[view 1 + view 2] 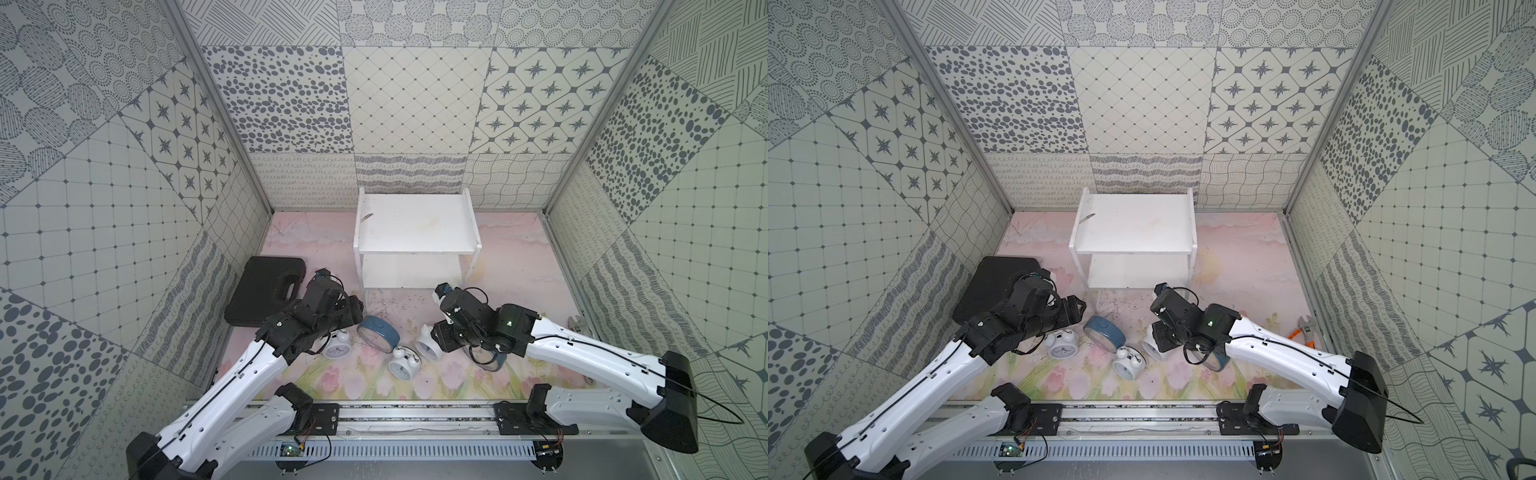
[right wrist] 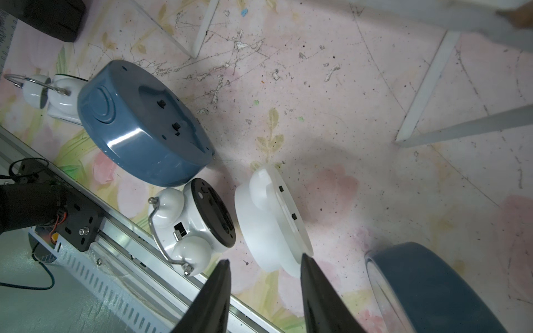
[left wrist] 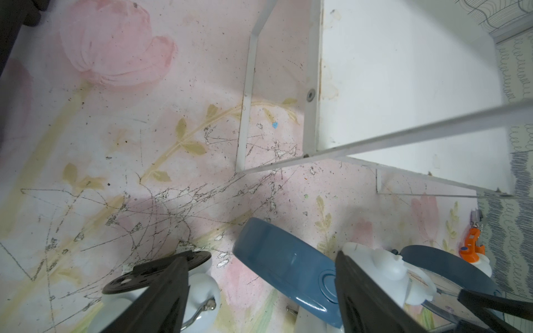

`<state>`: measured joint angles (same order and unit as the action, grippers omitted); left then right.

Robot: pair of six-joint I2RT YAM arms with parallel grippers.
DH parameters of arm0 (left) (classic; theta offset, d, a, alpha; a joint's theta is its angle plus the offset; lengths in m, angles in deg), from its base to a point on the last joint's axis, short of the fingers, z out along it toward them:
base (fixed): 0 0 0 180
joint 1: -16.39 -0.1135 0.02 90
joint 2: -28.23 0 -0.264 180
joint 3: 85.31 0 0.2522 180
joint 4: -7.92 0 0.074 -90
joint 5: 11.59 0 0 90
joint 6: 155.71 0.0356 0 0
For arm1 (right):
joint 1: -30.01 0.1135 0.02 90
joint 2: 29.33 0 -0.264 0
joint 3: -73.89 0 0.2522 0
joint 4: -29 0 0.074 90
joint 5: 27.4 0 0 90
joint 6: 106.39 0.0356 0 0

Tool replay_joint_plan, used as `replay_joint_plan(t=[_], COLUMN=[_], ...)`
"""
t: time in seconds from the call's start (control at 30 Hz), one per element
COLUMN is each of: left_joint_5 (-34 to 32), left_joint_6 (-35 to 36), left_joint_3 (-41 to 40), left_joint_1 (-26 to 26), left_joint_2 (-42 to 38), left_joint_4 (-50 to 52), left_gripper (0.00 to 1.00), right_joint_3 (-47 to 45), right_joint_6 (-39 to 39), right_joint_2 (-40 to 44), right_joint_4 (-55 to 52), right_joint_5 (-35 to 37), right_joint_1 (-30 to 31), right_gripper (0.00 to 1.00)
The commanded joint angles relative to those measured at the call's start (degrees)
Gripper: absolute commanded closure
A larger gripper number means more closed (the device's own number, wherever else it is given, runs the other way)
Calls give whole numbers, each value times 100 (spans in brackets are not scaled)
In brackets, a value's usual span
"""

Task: Place the alarm clocks on the shelf by style
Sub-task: Pick up the alarm from the center of the board.

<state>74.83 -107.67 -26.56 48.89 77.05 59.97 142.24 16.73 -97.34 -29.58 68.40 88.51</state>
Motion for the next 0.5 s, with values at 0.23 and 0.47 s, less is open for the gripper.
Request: replay_joint_plan(t=[0.23,0.47], left_joint_5=[289,305], left_joint_6=[7,64], left_joint_3=[36,-16], left_joint_1=[-1,3], left_joint_2=[0,-17], left_joint_4=[-335,-330], left_gripper=[18,20], right_joint_3=[-168,-105], right_joint_6=[-253,-349], right_joint_2=[-375,-573], right_joint_4=[445,492], right_joint_5=[186,216], right_joint_1=[13,4], right_gripper=[58,66])
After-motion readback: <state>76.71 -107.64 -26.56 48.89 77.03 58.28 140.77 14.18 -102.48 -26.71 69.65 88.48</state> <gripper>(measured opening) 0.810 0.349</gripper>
